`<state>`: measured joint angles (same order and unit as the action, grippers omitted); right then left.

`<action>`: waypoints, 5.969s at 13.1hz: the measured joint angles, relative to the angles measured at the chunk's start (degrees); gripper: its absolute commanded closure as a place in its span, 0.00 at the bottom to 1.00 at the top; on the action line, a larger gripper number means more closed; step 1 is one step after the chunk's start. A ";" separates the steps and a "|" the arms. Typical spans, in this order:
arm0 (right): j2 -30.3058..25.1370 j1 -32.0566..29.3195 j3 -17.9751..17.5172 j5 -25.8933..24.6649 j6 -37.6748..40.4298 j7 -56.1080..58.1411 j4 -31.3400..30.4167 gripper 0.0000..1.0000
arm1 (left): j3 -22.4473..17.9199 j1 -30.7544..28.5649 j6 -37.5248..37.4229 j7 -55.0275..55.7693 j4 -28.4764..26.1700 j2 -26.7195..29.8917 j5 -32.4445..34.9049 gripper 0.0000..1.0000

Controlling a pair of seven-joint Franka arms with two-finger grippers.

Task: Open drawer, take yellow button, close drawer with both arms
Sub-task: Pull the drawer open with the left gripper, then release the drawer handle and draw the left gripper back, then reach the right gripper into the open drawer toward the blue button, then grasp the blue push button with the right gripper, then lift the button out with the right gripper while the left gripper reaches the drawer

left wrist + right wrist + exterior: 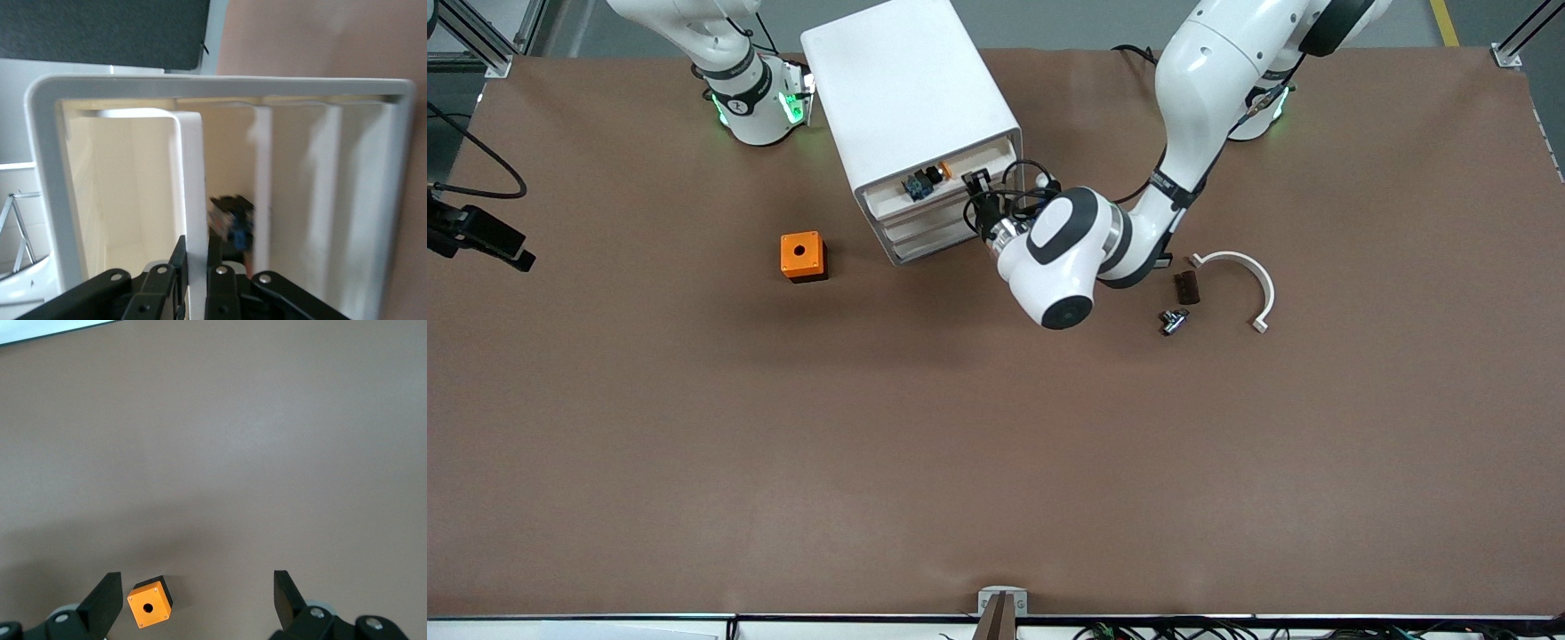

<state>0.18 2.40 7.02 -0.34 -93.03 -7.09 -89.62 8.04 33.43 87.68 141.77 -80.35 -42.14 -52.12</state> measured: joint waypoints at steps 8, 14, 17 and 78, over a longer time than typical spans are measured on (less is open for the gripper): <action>0.00 0.00 0.03 0.00 -0.03 0.00 -0.01 0.00 | -6.11 -1.86 0.88 -2.56 3.93 -0.27 0.35 0.14; 0.61 -0.14 0.35 0.00 -0.02 -0.02 -0.14 0.00 | -7.15 -6.58 3.12 -3.79 6.02 -0.31 0.92 0.00; 1.12 -0.17 0.13 0.07 1.02 -3.18 -0.21 0.01 | -7.64 -11.70 2.97 -11.77 8.70 0.88 3.52 0.00; 20.49 -0.37 0.57 3.48 -23.31 8.35 -8.35 0.98 | 2.63 6.04 16.28 -76.75 -0.49 7.34 36.23 0.00</action>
<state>20.67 2.03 7.59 3.13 -116.33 1.26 -97.97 10.66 39.47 103.96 65.02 -80.84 -34.79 -15.89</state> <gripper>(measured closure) 0.590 0.000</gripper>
